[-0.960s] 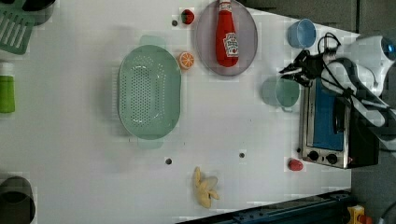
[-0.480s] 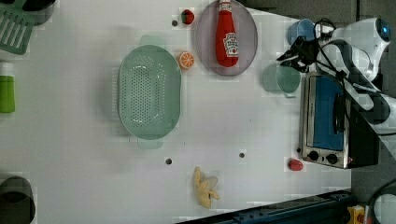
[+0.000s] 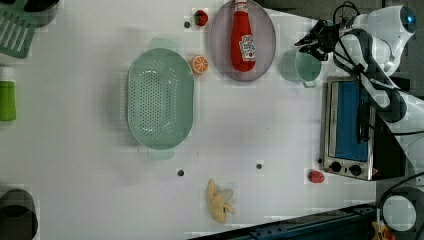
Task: Drag mug forwards.
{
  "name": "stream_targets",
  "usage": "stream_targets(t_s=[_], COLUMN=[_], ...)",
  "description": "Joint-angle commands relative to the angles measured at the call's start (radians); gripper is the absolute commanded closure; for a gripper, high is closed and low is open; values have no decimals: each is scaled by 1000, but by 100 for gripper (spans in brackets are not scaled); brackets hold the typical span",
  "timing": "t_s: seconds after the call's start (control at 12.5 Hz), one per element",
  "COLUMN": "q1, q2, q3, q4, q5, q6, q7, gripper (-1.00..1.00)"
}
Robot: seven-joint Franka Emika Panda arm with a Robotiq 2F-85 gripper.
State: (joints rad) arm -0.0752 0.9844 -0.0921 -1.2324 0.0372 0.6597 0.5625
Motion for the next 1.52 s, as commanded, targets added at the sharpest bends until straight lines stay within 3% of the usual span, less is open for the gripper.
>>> stream_targets(t_s=[0.08,0.16,0.24,0.48,0.72,1.28,1.52], q1=[16,15,15,16,30,85,113], q2=[-1,4,6,-11,-83,-382,-562], q3=[-21,-23,-23,-23,-21,-19,-19], q4=[54,54,54,57,43,-313,-481], q5=[-5,-5,-5,-5,-5,-5,-5], q6=[8,8,10,30,-71,-104,-105], q7=[14,14,14,10,-10,-14,-159], gripper=[65,59,39,-29,-97,-100,-100])
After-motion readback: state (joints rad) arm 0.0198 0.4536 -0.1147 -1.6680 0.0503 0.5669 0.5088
